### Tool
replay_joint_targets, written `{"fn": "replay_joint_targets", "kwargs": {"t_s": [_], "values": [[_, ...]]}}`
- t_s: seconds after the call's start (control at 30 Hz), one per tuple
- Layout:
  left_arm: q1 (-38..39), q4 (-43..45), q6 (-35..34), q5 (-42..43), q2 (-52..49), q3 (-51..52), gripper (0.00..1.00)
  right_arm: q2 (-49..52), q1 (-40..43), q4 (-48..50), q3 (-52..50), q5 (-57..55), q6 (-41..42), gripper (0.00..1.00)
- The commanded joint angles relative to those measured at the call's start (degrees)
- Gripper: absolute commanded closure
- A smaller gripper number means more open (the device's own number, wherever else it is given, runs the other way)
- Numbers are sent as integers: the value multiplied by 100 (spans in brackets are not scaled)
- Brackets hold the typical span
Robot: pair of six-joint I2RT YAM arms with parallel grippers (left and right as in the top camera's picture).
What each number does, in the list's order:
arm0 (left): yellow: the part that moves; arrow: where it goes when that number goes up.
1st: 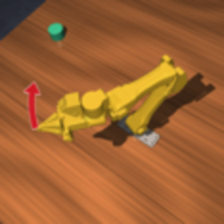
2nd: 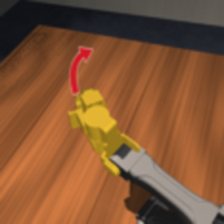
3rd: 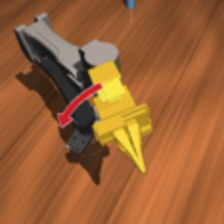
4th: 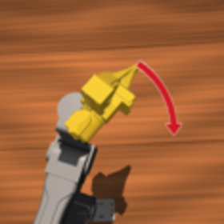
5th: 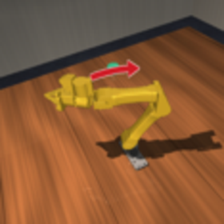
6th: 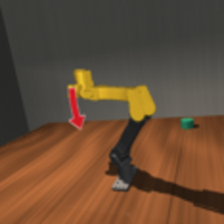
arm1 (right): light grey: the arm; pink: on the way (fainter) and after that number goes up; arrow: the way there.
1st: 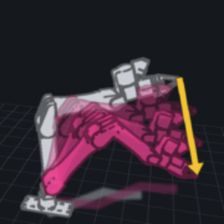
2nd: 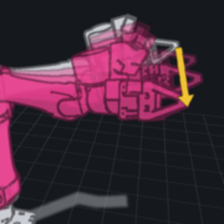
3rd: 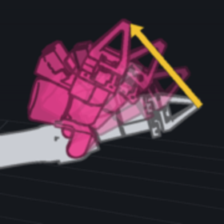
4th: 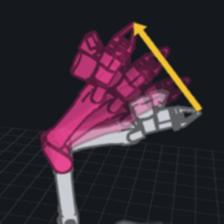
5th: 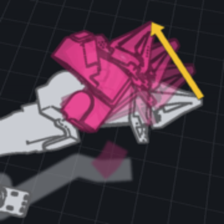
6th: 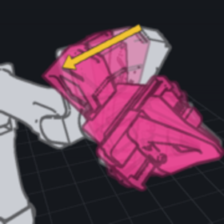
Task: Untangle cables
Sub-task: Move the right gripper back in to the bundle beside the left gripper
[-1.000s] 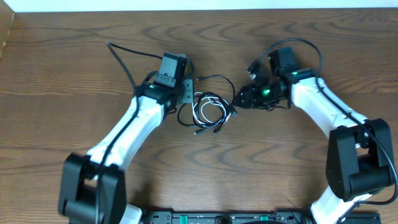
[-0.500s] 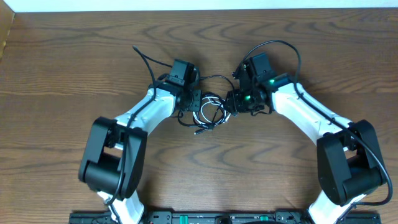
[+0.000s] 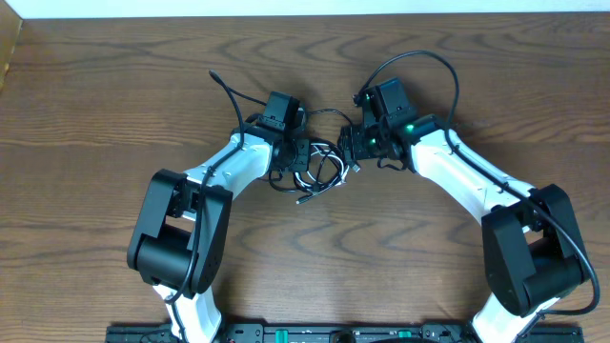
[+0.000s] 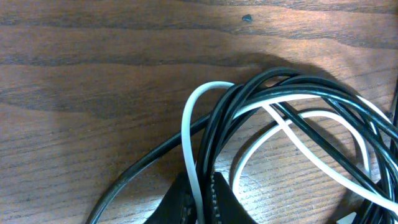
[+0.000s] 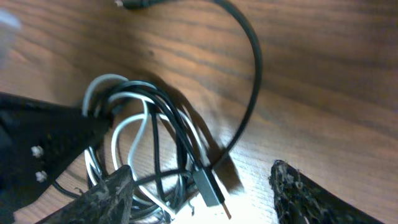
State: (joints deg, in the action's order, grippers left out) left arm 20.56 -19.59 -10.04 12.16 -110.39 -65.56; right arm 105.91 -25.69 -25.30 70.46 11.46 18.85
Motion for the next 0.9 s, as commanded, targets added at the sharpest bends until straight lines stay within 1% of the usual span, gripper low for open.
{"fn": "replay_joint_targets", "kwargs": {"t_s": [0.0,0.03,0.1,0.2,0.27,0.4,0.6,0.67,0.8,0.87], "values": [[-24,-46,57,28,-127,-57,92,94,-61,-452,70,-76,-109,32],[-24,-44,57,28,-127,-57,92,94,-59,-640,70,-39,-111,36],[-24,-42,57,28,-127,-57,92,94,-48,-953,70,264,-116,56],[-24,-39,57,28,-127,-57,92,94,-39,-1145,70,1187,-219,87],[-24,-39,57,33,-125,-57,93,94,-48,-1082,70,1663,-162,98],[-24,-46,57,90,-103,-59,93,173,-188,-640,57,1825,485,99],[-31,-90,57,92,-35,-59,92,723,-291,507,57,1840,1128,99],[-31,-90,59,92,-35,-57,92,953,-234,1191,57,2131,1143,99],[-42,-111,63,-4,-35,-57,93,1045,68,2430,57,3152,1071,99],[-63,-155,61,-131,-35,-57,92,1010,280,2750,57,3257,1143,99]]}}
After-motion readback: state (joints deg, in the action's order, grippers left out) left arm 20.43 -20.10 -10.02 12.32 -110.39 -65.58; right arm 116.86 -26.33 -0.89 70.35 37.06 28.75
